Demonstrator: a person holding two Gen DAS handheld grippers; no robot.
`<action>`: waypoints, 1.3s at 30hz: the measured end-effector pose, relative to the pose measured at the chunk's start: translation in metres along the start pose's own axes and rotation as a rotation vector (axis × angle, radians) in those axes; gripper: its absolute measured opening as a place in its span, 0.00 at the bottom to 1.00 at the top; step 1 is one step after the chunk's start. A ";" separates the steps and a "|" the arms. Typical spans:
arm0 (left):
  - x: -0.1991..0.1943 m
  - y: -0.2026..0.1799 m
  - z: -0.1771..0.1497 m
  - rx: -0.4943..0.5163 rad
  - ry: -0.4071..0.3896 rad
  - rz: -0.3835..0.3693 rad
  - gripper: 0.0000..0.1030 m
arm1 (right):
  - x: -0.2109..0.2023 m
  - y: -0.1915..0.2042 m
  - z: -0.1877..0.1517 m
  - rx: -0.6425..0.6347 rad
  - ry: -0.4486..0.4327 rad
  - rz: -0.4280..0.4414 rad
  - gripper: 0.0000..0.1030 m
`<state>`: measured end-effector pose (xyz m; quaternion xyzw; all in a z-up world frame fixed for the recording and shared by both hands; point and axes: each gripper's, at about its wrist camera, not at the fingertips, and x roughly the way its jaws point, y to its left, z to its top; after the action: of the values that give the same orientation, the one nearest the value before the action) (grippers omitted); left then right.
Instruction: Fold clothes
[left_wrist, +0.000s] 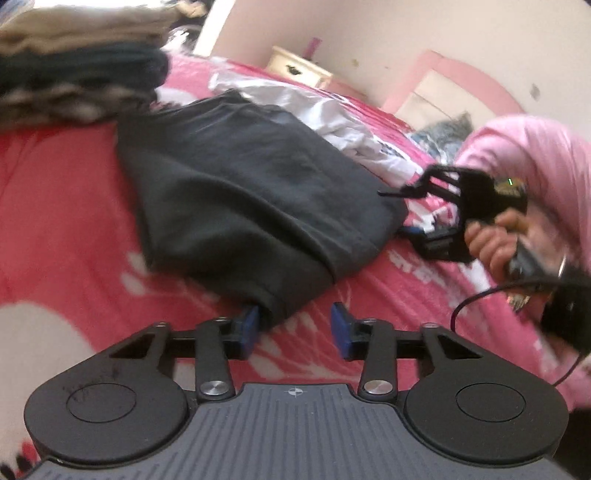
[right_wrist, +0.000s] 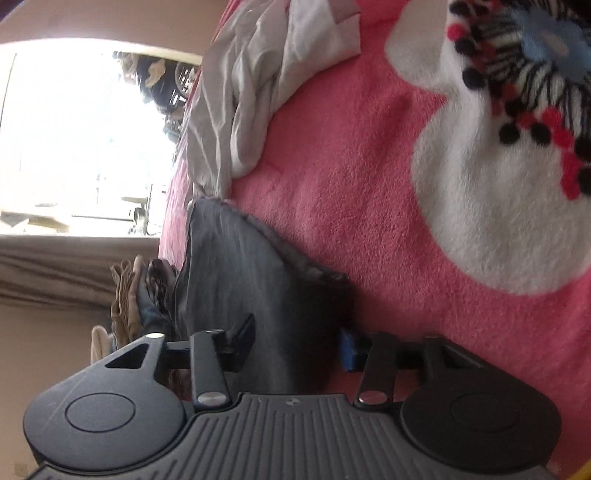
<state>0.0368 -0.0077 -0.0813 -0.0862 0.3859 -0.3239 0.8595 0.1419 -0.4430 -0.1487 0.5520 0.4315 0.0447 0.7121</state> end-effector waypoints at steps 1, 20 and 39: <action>0.004 -0.004 0.000 0.025 -0.004 0.006 0.23 | 0.001 -0.002 0.000 0.004 -0.003 0.003 0.38; -0.081 -0.015 -0.011 0.142 0.011 -0.104 0.00 | -0.071 0.001 -0.060 -0.048 -0.043 0.024 0.05; -0.102 -0.032 -0.058 0.167 0.121 -0.032 0.23 | -0.164 -0.007 -0.121 -0.358 -0.259 -0.167 0.27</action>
<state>-0.0712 0.0370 -0.0464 -0.0007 0.4070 -0.3734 0.8336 -0.0438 -0.4438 -0.0637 0.3804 0.3659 -0.0099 0.8493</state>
